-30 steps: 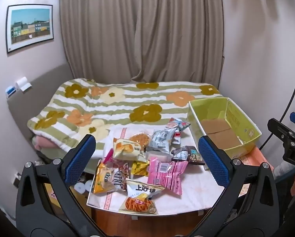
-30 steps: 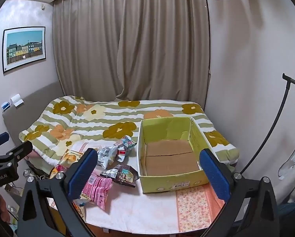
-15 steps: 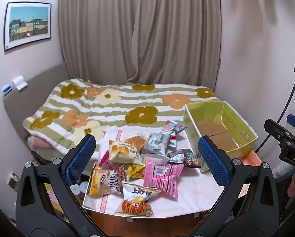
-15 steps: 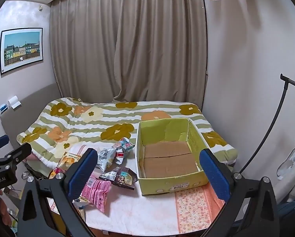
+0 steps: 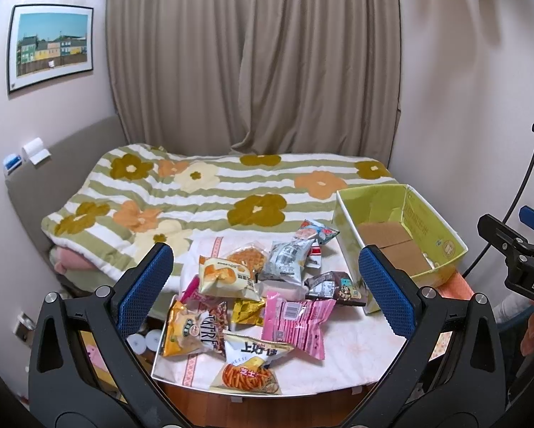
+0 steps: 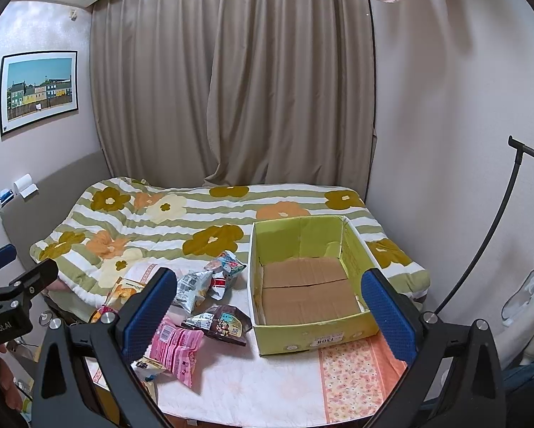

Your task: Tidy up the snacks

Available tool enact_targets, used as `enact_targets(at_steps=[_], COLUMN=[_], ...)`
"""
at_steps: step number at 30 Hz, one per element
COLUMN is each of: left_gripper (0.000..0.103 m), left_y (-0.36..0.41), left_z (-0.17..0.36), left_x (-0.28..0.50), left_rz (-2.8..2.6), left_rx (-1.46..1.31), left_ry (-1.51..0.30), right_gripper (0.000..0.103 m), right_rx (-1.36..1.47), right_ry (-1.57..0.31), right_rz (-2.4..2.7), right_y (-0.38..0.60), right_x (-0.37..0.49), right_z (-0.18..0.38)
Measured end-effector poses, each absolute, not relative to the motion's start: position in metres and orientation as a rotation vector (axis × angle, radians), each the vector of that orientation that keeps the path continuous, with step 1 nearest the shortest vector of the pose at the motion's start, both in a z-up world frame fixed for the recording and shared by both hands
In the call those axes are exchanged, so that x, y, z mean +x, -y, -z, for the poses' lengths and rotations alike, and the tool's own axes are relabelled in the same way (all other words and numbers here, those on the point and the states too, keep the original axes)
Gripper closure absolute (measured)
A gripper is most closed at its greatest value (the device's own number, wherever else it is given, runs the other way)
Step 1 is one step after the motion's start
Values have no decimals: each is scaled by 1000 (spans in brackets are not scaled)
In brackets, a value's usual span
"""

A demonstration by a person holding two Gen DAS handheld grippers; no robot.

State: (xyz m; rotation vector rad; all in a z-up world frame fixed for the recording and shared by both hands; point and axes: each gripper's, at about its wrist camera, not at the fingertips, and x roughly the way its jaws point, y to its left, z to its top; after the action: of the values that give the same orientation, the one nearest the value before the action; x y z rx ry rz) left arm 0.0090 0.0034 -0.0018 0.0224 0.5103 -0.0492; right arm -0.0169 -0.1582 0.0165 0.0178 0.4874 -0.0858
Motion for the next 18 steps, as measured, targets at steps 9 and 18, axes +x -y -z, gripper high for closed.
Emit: enact_targets(at_steps=[9,18], left_gripper=[0,0], left_y=[-4,-4], left_z=[2,2], left_x=[9,9], left_rz=[48,47], left_rx=[22,20], left_ry=[-511,-511], right_gripper=[0,0], right_rx=[17,18], right_ry=[-487,-487], right_rz=[83,84], right_y=[157,157], right_x=[-17,-18], right_z=[-16,-16])
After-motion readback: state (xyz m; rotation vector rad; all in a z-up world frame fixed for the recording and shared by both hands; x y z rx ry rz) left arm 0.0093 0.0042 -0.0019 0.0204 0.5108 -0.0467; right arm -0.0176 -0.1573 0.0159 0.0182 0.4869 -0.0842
